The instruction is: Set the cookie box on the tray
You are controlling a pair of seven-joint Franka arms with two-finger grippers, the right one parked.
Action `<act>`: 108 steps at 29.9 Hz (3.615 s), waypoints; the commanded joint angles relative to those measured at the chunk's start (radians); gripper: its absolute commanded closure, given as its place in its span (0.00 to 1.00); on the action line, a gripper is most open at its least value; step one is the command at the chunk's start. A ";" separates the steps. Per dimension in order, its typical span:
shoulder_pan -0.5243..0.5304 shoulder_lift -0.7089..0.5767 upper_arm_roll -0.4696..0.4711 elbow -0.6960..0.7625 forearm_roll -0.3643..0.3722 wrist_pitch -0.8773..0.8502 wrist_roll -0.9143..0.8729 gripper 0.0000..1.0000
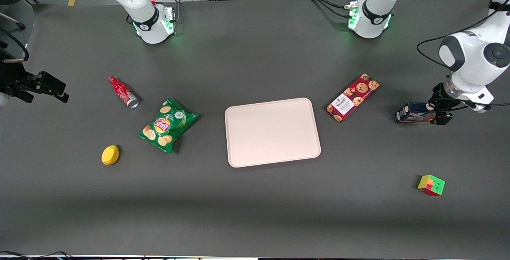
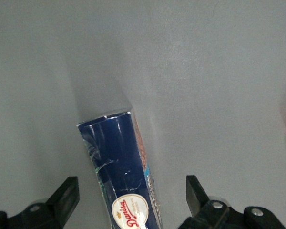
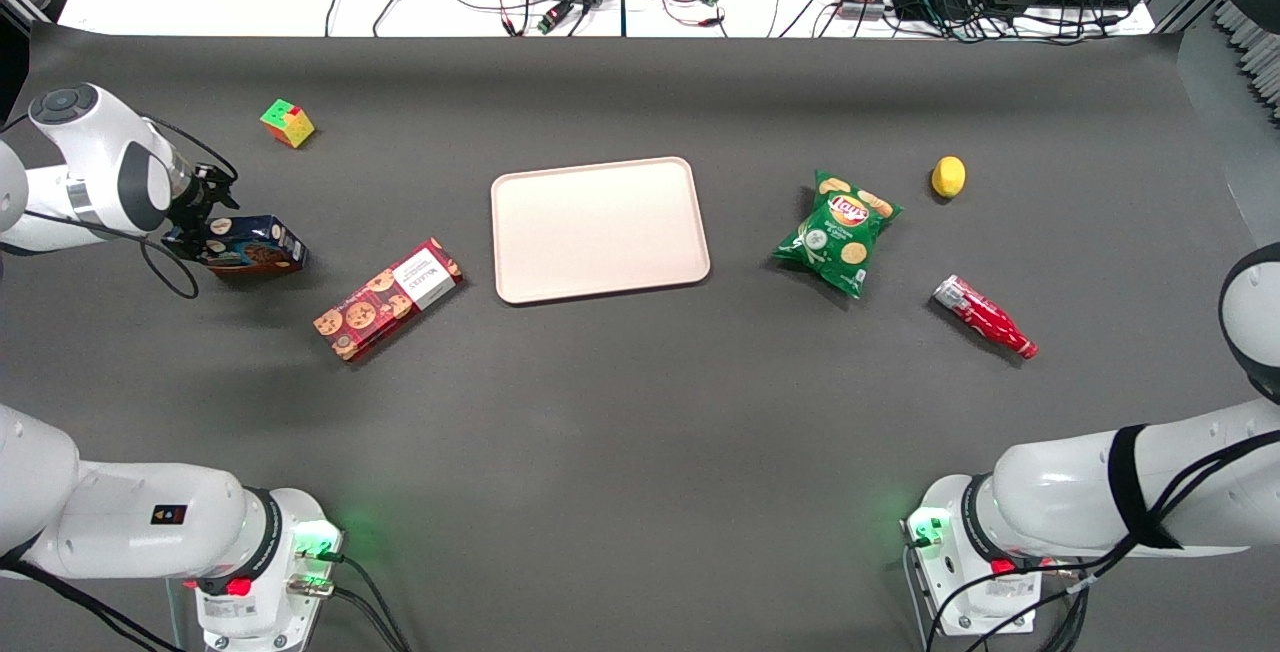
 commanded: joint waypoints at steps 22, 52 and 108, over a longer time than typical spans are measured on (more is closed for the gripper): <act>-0.007 -0.085 -0.076 0.172 -0.024 -0.283 -0.019 1.00; -0.064 0.013 -0.609 1.023 -0.154 -1.244 0.410 1.00; -0.133 0.323 -0.635 0.678 0.082 -0.509 0.421 0.00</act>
